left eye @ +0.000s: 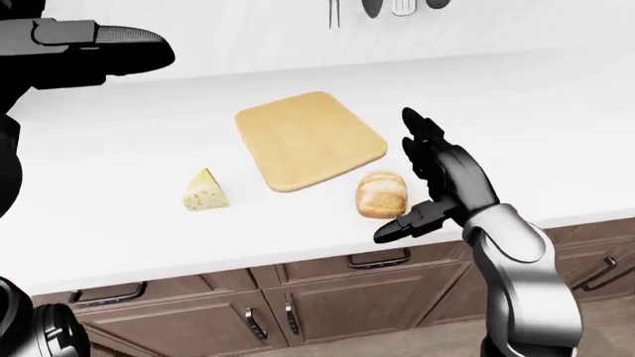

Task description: Place the bread and cheese on the cutting board.

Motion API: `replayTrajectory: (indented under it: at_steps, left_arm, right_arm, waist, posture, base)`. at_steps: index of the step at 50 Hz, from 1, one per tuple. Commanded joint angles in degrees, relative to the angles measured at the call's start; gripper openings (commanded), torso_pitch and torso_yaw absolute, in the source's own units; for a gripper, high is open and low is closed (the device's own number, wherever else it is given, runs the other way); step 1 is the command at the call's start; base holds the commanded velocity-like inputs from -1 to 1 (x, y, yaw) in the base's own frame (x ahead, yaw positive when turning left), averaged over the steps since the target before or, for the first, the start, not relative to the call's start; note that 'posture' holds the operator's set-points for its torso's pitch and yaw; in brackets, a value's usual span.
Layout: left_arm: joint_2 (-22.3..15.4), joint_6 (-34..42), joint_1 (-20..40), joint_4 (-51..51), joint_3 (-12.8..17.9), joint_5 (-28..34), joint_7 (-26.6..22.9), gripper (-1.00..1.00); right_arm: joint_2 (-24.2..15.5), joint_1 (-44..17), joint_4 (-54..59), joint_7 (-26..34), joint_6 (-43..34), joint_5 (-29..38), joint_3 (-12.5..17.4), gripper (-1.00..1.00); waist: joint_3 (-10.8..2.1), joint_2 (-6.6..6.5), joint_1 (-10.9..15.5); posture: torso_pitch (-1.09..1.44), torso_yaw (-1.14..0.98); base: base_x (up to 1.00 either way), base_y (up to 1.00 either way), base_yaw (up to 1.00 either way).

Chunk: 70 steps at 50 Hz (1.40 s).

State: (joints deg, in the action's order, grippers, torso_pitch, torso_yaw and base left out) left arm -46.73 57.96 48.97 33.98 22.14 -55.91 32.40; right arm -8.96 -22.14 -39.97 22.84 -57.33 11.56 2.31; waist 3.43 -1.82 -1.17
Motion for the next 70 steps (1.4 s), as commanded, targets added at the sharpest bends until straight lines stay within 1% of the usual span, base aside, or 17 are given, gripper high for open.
replayTrajectory:
  at_steps: [1,5,8,11,12,13,20,24,32,36,46,53,57,60,62,63,70]
  left_arm:
    - [-0.86,-1.46,1.38,0.32,0.92,0.46,0.1,1.0]
    - [-0.95,-1.42,1.51,0.21,1.0,0.29,0.22,1.0]
    - [-1.14,-1.43,1.56,0.14,1.1,0.04,0.32,1.0]
    - [-1.26,-1.65,1.45,0.01,1.08,0.05,0.24,1.0]
    - [-1.31,-1.64,1.48,0.02,1.06,0.02,0.24,1.0]
    - [-1.33,-1.69,1.48,0.0,1.02,0.02,0.21,1.0]
    - [-0.95,-1.66,1.6,0.09,0.51,0.57,0.07,1.0]
    - [-0.72,-1.47,1.59,0.22,0.61,0.9,-0.16,1.0]
    - [-0.12,-1.27,1.53,0.52,0.45,1.59,-0.52,1.0]
    - [0.08,-1.1,1.54,0.57,0.55,1.67,-0.57,1.0]
    - [0.06,-0.8,1.55,0.79,0.83,1.38,-0.4,1.0]
    - [-0.16,-1.14,1.4,0.63,0.99,1.16,-0.24,1.0]
    - [-0.4,-1.23,1.46,0.54,1.0,0.81,-0.1,1.0]
    - [-0.65,-1.36,1.52,0.25,1.29,0.32,0.34,1.0]
    - [-0.78,-1.54,1.49,0.19,1.29,0.14,0.43,1.0]
    - [-0.89,-1.57,1.5,0.2,1.25,-0.02,0.52,1.0]
    - [-1.4,-1.91,1.53,0.04,1.15,-0.66,0.85,1.0]
  right_arm:
    - [-0.17,-1.02,-1.04,0.09,2.25,0.33,0.36,0.92]
    - [0.08,-0.48,-0.27,0.23,2.91,0.85,0.14,0.87]
    - [0.17,-0.35,0.71,0.19,3.81,1.71,-0.04,0.88]
    - [0.35,-0.38,0.47,0.47,3.35,2.18,-0.25,0.83]
    - [0.45,-0.39,0.74,0.43,3.65,2.28,-0.29,0.76]
    - [0.65,-0.54,1.22,0.34,4.02,2.28,-0.17,0.73]
    - [1.63,-1.4,2.65,-1.03,4.16,2.31,0.37,0.76]
    - [1.7,-1.71,3.63,-2.06,4.4,1.6,1.31,0.72]
    - [1.52,-2.81,4.69,-4.48,3.38,0.08,1.82,0.66]
    - [1.22,-2.92,4.67,-5.32,2.97,-0.32,1.94,0.58]
    - [1.01,-2.68,5.38,-5.92,3.76,-0.58,1.02,0.33]
    - [0.95,-2.4,5.23,-5.52,3.88,-0.4,0.8,0.28]
    - [0.71,-2.4,5.33,-5.32,3.89,0.04,0.69,0.11]
    - [0.83,-2.36,5.19,-5.25,3.87,0.1,0.93,-0.09]
    - [0.78,-2.38,5.08,-5.19,3.73,0.21,0.86,-0.15]
    - [0.66,-2.28,5.31,-5.08,4.03,0.28,0.84,-0.25]
    - [0.67,-2.17,5.46,-4.88,4.22,1.04,0.44,-0.45]
  waist:
    - [-1.13,-0.19,0.0]
    - [-1.16,-0.24,0.02]
    - [-1.17,-0.29,0.06]
    - [-1.19,-0.33,0.13]
    - [-1.19,-0.35,0.17]
    - [-1.18,-0.36,0.2]
    - [-1.27,-0.35,0.34]
    - [-1.37,-0.31,0.41]
    - [-1.49,-0.21,0.53]
    - [-1.59,-0.15,0.55]
    - [-1.72,-0.07,0.52]
    - [-1.73,-0.06,0.48]
    - [-1.73,-0.06,0.42]
    - [-1.72,-0.06,0.4]
    - [-1.67,-0.08,0.38]
    - [-1.65,-0.08,0.36]
    - [-1.58,-0.13,0.31]
  posture:
    - [0.0,0.0]
    - [0.0,0.0]
    - [0.0,0.0]
    - [0.0,0.0]
    - [0.0,0.0]
    - [0.0,0.0]
    - [0.0,0.0]
    - [0.0,0.0]
    - [0.0,0.0]
    - [0.0,0.0]
    - [0.0,0.0]
    - [0.0,0.0]
    - [0.0,0.0]
    - [0.0,0.0]
    - [0.0,0.0]
    - [0.0,0.0]
    - [0.0,0.0]
  base:
    - [0.0,0.0,0.0]
    - [0.0,0.0,0.0]
    - [0.0,0.0,0.0]
    - [0.0,0.0,0.0]
    - [0.0,0.0,0.0]
    - [0.0,0.0,0.0]
    - [0.0,0.0,0.0]
    - [0.0,0.0,0.0]
    - [0.0,0.0,0.0]
    - [0.0,0.0,0.0]
    - [0.0,0.0,0.0]
    - [0.0,0.0,0.0]
    - [0.0,0.0,0.0]
    - [0.0,0.0,0.0]
    - [0.0,0.0,0.0]
    - [0.0,0.0,0.0]
    - [0.0,0.0,0.0]
